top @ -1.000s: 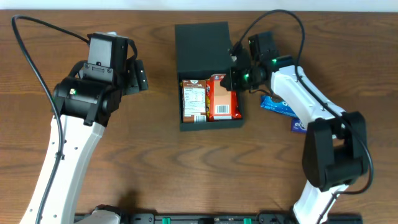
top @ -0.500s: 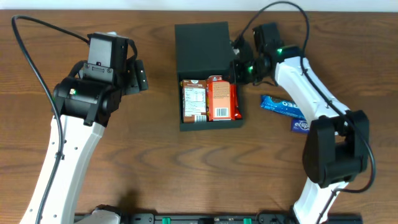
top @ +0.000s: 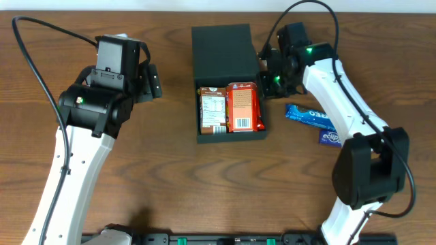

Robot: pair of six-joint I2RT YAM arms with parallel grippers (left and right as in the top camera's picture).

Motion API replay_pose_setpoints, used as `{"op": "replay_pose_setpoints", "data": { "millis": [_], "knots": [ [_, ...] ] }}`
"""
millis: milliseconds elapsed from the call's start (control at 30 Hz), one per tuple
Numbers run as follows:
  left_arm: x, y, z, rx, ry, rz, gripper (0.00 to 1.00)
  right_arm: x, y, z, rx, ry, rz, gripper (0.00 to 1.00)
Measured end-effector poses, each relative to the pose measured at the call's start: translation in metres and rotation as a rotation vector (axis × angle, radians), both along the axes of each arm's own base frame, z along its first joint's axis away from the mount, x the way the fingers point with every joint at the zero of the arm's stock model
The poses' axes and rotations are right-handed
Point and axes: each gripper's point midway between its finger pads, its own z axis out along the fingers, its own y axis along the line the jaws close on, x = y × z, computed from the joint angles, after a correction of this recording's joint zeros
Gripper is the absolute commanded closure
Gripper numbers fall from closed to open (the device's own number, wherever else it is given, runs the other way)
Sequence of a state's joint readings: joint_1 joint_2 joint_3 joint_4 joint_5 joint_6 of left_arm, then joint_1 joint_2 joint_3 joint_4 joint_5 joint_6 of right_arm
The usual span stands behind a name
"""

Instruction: Pack container

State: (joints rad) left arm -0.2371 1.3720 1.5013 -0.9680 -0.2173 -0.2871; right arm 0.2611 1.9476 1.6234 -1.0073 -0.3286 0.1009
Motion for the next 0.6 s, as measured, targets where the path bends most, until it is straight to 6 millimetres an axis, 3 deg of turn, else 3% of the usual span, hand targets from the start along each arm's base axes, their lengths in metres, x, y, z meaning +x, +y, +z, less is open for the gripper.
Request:
{"op": "replay_pose_setpoints", "data": {
  "millis": [367,600],
  "knots": [
    [0.000,0.000,0.000,0.000,0.000,0.000,0.05,-0.013,0.006,-0.012,-0.134,0.009,0.044,0.98],
    [0.000,0.000,0.000,0.000,0.000,0.000,0.05,-0.014,0.007,-0.037,-0.180,0.049,0.053,0.99]
  ]
}}
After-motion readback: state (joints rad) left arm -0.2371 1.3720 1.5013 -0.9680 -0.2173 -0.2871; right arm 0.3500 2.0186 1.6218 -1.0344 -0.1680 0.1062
